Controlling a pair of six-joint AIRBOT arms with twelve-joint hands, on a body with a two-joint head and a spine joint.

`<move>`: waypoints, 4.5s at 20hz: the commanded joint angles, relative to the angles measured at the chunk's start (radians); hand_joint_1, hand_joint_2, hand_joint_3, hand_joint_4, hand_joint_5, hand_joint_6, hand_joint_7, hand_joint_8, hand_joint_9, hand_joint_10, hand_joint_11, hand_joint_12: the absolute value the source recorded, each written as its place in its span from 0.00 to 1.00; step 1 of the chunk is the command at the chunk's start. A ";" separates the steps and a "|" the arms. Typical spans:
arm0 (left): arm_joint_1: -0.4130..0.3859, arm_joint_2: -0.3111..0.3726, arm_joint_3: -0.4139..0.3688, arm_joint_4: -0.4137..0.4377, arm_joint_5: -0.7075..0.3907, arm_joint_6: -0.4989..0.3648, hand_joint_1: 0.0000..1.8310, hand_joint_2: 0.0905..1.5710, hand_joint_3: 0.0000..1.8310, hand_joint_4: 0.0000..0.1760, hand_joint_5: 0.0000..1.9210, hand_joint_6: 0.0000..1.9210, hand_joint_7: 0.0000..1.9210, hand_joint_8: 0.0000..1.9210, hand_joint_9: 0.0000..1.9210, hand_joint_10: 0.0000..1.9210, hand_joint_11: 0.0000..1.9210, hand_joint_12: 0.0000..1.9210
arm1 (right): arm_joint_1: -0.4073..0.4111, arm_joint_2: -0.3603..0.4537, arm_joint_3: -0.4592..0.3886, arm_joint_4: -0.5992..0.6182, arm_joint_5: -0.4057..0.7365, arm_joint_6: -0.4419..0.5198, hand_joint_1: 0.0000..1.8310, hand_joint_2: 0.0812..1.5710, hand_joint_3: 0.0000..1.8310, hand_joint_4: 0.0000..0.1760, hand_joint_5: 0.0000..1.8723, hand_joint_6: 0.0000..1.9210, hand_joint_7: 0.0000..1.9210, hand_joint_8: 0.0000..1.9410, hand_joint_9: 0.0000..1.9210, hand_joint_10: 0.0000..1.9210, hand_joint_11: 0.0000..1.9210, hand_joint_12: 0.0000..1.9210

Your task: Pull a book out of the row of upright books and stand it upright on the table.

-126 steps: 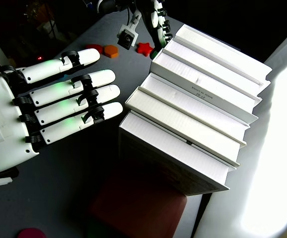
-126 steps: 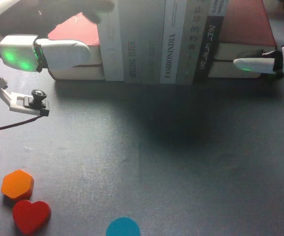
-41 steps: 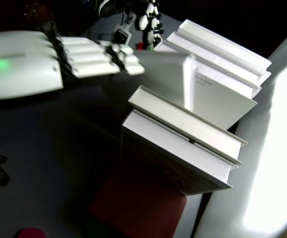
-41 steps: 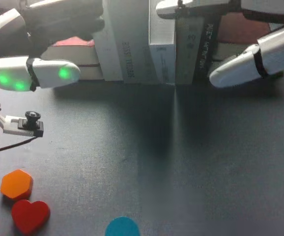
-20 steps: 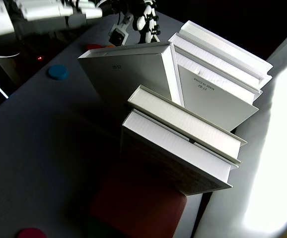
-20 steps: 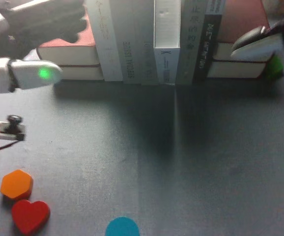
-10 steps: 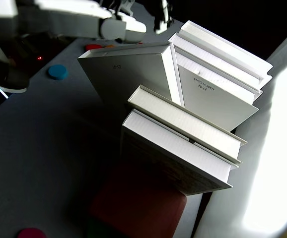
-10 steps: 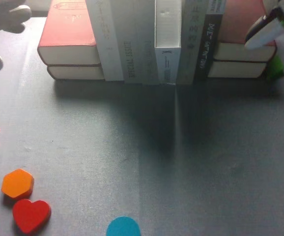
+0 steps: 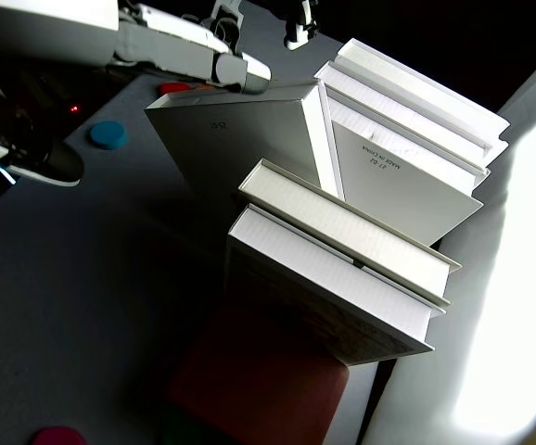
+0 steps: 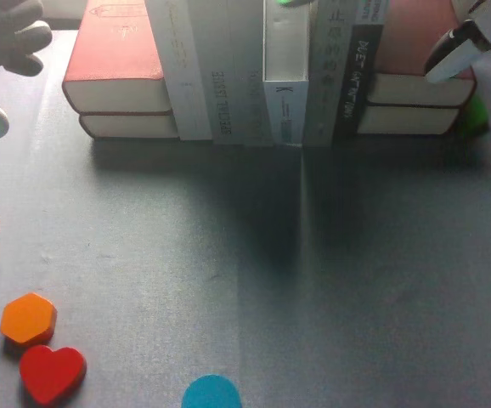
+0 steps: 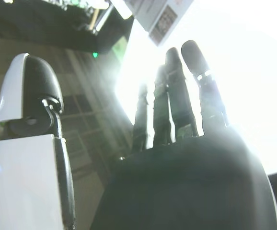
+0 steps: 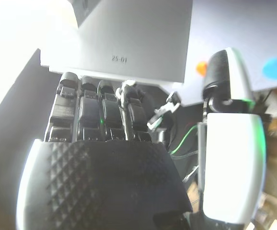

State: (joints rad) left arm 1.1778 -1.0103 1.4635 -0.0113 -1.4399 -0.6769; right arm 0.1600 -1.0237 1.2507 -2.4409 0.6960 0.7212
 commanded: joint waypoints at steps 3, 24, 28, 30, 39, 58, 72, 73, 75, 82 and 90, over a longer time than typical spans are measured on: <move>-0.001 -0.009 0.000 -0.050 -0.119 -0.010 0.54 0.61 0.00 0.26 0.13 0.00 0.13 0.00 0.21 0.02 0.00 0.70 | 0.006 -0.023 0.011 0.002 -0.097 -0.002 0.35 0.58 0.00 0.93 0.00 0.00 0.00 0.00 0.00 0.00 0.00 0.00; 0.001 -0.042 0.016 -0.049 -0.136 -0.010 0.56 0.60 0.00 0.28 0.15 0.00 0.15 0.00 0.25 0.02 0.00 0.69 | -0.082 -0.165 0.093 0.107 -0.114 -0.063 0.55 0.59 0.00 0.76 0.03 0.01 0.00 0.00 0.00 0.00 0.00 0.00; 0.004 -0.047 0.018 -0.052 -0.140 -0.010 0.56 0.59 0.00 0.41 0.15 0.00 0.16 0.00 0.25 0.02 0.00 0.68 | -0.111 -0.202 0.133 0.091 -0.114 -0.063 0.57 0.55 0.01 0.50 0.07 0.01 0.00 0.00 0.00 0.00 0.00 0.12; 0.004 -0.057 0.024 -0.052 -0.143 -0.010 0.56 0.59 0.00 0.39 0.17 0.01 0.18 0.01 0.26 0.03 0.00 0.69 | -0.120 -0.217 0.149 0.089 -0.114 -0.063 0.60 0.55 0.01 0.30 0.13 0.02 0.00 0.00 0.00 0.00 0.00 0.27; 0.005 -0.063 0.021 -0.052 -0.146 -0.010 0.57 0.60 0.00 0.39 0.17 0.01 0.19 0.01 0.28 0.03 0.01 0.70 | -0.124 -0.231 0.155 0.115 -0.100 -0.048 0.66 0.75 0.00 0.00 0.49 0.60 0.35 0.53 0.38 0.28 0.12 0.82; 0.026 -0.067 0.002 -0.056 -0.152 -0.010 0.56 0.59 0.00 0.48 0.20 0.01 0.21 0.01 0.30 0.02 0.03 0.69 | -0.099 -0.148 0.059 0.252 0.022 -0.048 0.69 0.72 0.00 0.00 0.50 0.40 0.48 0.72 0.57 0.76 0.53 0.93; 0.051 -0.057 -0.012 -0.073 -0.165 -0.010 0.58 0.55 0.00 0.36 0.19 0.00 0.22 0.00 0.31 0.01 0.03 0.71 | -0.032 0.066 -0.076 0.608 0.154 -0.153 0.69 0.72 0.00 0.00 0.50 0.39 0.48 0.72 0.57 0.76 0.53 0.93; 0.051 -0.057 -0.012 -0.073 -0.165 -0.010 0.59 0.56 0.00 0.33 0.19 0.00 0.22 0.00 0.31 0.01 0.02 0.72 | -0.036 0.057 -0.065 0.620 0.145 -0.155 0.69 0.72 0.00 0.00 0.50 0.39 0.48 0.72 0.57 0.76 0.53 0.93; 0.051 -0.058 -0.014 -0.074 -0.170 -0.010 0.59 0.57 0.00 0.27 0.19 0.00 0.23 0.00 0.31 0.01 0.00 0.78 | -0.111 0.008 -0.012 0.739 0.143 -0.191 0.69 0.72 0.00 0.00 0.50 0.39 0.48 0.72 0.57 0.76 0.53 0.93; 0.089 -0.077 -0.003 -0.096 -0.184 -0.010 0.61 0.57 0.00 0.17 0.18 0.00 0.23 0.00 0.30 0.01 0.00 0.78 | -0.293 -0.166 0.151 1.164 0.192 -0.437 0.65 0.79 0.01 0.00 0.42 0.69 0.34 0.74 0.27 0.70 0.19 0.91; 0.098 -0.088 0.003 -0.106 -0.191 -0.010 0.61 0.58 0.00 0.03 0.18 0.00 0.25 0.00 0.31 0.01 0.01 0.83 | -0.345 -0.222 0.183 1.304 0.198 -0.527 0.63 0.81 0.00 0.00 0.39 0.78 0.32 0.75 0.24 0.70 0.14 0.89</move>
State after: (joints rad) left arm 1.2808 -1.0946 1.4620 -0.0738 -1.5116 -0.6754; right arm -0.1986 -1.2472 1.4357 -1.2343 0.8482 0.1967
